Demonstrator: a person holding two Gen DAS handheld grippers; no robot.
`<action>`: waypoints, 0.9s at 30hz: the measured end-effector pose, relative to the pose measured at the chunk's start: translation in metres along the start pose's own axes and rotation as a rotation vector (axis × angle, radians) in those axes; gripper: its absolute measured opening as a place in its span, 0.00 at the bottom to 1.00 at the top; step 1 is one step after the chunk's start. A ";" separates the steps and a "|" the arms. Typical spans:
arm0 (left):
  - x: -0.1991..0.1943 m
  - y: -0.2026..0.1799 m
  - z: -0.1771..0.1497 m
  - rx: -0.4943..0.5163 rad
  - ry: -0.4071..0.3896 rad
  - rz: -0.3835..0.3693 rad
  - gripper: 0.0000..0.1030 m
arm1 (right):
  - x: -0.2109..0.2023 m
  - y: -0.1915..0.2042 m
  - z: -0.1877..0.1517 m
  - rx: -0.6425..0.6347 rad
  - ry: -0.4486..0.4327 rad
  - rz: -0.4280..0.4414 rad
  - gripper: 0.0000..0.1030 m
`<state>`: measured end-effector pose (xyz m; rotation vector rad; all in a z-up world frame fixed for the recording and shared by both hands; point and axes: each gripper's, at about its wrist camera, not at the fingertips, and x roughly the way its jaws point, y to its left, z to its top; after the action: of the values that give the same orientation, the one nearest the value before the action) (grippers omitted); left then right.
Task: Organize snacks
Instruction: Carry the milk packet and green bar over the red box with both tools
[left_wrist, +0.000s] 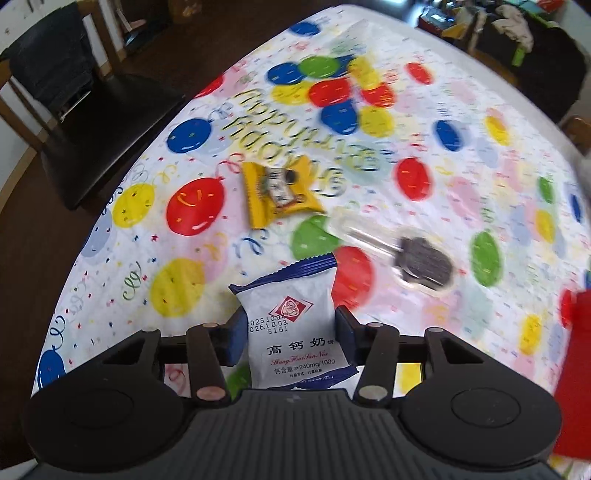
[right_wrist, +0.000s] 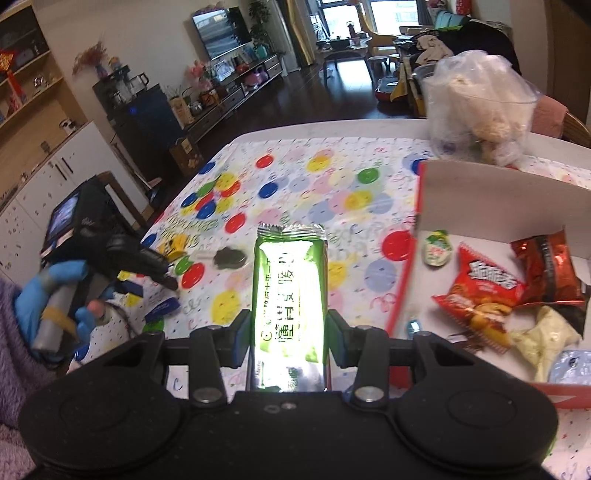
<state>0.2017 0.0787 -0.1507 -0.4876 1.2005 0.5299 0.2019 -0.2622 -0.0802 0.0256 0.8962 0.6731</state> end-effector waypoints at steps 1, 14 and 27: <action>-0.007 -0.004 -0.003 0.010 -0.010 -0.014 0.48 | -0.002 -0.004 0.001 0.001 -0.003 -0.002 0.40; -0.078 -0.096 -0.041 0.186 -0.099 -0.170 0.48 | -0.050 -0.067 0.012 0.005 -0.075 -0.073 0.40; -0.120 -0.214 -0.069 0.463 -0.142 -0.292 0.48 | -0.084 -0.138 0.010 0.064 -0.122 -0.205 0.40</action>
<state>0.2508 -0.1455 -0.0405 -0.2172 1.0504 0.0285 0.2456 -0.4157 -0.0537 0.0311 0.7903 0.4468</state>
